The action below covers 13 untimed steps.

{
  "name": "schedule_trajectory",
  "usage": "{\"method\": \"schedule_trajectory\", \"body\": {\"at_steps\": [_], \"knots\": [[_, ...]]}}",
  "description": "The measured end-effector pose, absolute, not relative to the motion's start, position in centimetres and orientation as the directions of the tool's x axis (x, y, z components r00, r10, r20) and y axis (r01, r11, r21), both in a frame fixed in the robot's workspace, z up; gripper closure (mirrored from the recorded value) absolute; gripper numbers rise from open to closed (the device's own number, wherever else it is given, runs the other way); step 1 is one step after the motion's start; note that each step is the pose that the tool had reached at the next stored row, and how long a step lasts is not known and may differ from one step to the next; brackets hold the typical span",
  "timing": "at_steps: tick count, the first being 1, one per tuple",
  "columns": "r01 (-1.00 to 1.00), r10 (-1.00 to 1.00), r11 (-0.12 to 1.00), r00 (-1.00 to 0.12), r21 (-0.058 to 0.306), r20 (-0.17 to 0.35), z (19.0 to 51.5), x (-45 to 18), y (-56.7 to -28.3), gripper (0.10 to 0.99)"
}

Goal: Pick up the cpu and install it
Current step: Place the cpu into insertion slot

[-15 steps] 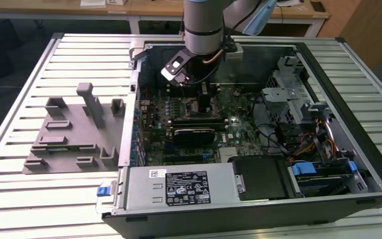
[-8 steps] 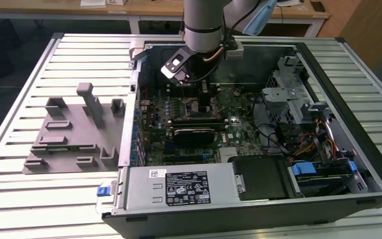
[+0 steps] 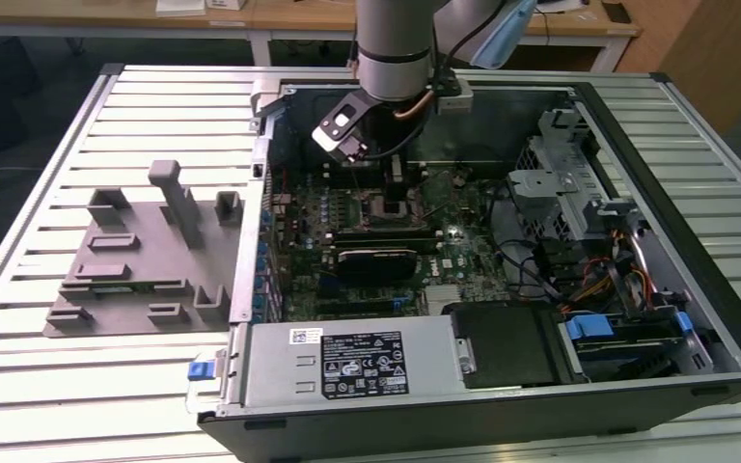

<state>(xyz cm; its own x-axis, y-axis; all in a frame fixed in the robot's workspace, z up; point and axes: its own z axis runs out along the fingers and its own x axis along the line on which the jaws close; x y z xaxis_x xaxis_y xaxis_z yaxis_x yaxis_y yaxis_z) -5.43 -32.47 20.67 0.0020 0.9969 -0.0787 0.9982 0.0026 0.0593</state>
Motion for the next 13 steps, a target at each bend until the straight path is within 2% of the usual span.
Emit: {"method": "schedule_trajectory", "body": {"at_steps": [1, 3, 4, 6, 7, 8, 13], "knots": [[0.998, 0.997, 0.003, 0.002, 0.059, -0.079, 20.68, -5.43, -32.47, 0.671], [0.998, 0.997, 0.003, 0.002, 0.059, -0.079, 20.70, -5.43, -32.47, 0.788], [0.998, 0.997, 0.003, 0.002, 0.059, -0.079, 20.71, -5.43, -32.47, 0.788], [0.998, 0.997, 0.003, 0.002, 0.059, -0.079, 20.73, -5.43, -32.47, 0.906], [0.998, 0.997, 0.003, 0.002, 0.059, -0.079, 20.74, -5.43, -32.47, 0.906], [0.998, 0.997, 0.003, 0.002, 0.059, -0.079, 20.75, -5.43, -32.47, 0.965], [0.998, 0.997, 0.003, 0.002, 0.059, -0.079, 20.80, -5.43, -32.47, 0.980]]}}
